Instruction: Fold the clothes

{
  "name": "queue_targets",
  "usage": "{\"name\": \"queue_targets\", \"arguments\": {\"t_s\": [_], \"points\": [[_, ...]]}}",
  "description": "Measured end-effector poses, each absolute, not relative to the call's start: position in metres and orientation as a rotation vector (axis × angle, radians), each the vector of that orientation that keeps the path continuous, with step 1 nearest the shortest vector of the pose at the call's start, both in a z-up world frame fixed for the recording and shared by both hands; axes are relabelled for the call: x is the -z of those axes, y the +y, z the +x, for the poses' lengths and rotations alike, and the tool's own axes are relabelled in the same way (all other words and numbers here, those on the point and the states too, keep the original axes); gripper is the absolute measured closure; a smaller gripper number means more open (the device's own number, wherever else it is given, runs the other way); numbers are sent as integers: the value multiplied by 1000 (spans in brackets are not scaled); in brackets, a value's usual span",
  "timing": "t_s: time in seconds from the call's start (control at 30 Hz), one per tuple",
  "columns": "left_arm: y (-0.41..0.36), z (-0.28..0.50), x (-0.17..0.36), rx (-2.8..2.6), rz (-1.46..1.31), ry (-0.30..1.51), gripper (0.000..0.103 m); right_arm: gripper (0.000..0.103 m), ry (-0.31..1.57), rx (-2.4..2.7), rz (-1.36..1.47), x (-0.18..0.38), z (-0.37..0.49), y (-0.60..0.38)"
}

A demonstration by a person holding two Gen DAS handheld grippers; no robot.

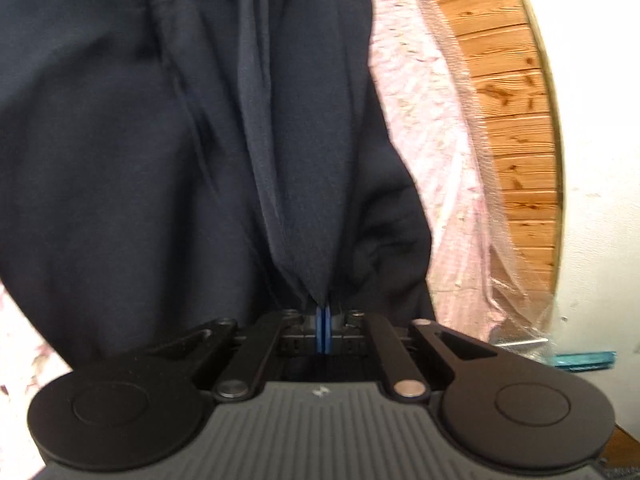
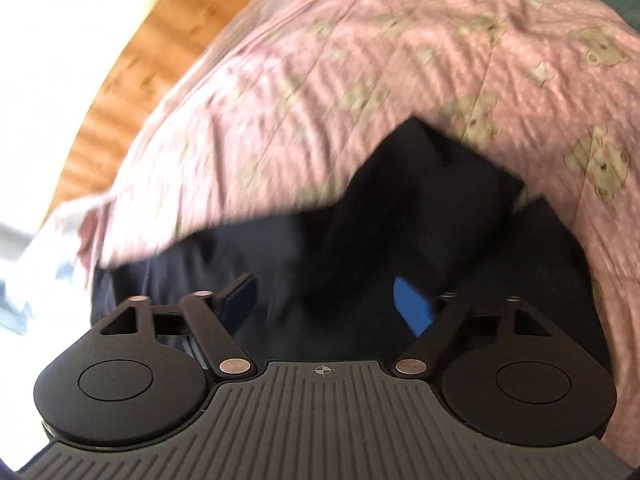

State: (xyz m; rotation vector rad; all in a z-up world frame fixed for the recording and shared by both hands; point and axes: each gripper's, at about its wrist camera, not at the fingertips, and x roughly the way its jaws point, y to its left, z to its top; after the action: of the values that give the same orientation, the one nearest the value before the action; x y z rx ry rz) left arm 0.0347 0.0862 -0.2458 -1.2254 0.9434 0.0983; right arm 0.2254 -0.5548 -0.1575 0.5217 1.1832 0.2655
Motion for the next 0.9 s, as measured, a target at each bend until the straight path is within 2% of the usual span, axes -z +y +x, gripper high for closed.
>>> {"name": "queue_targets", "arguments": {"t_s": [0.1, 0.13, 0.17, 0.23, 0.27, 0.4, 0.5, 0.57, 0.67, 0.77, 0.8, 0.83, 0.9], "points": [[86, 34, 242, -35, -1186, 889, 101, 25, 1254, -162, 475, 178, 256, -539], [86, 34, 241, -20, -1184, 880, 101, 39, 1284, -126, 453, 187, 264, -534], [86, 34, 241, -6, -1184, 871, 101, 66, 1318, -84, 426, 197, 269, -530], [88, 36, 235, 26, -1192, 853, 101, 100, 1362, -11, 375, 213, 276, -523], [90, 36, 227, 55, -1186, 829, 101, 103, 1329, -4, 367, 206, 274, -522], [100, 35, 184, 212, -1124, 717, 101, 103, 1082, -15, 391, 129, 242, -535], [102, 24, 180, 340, -1067, 781, 101, 103, 938, 29, 415, 73, 183, -561], [100, 18, 209, 368, -1058, 909, 101, 103, 964, 96, 420, 88, 147, -578], [99, 10, 259, 344, -1054, 1094, 102, 103, 1083, 231, 495, 159, 105, -598], [101, 11, 271, 339, -1064, 1132, 101, 103, 1062, 290, 668, 204, 76, -609], [101, 14, 269, 349, -1052, 1133, 101, 100, 1022, 304, 723, 208, 69, -611], [100, 17, 267, 363, -1039, 1132, 101, 88, 984, 302, 771, 210, 64, -613], [101, 23, 267, 388, -1025, 1128, 101, 73, 923, 290, 809, 211, 63, -616]]}}
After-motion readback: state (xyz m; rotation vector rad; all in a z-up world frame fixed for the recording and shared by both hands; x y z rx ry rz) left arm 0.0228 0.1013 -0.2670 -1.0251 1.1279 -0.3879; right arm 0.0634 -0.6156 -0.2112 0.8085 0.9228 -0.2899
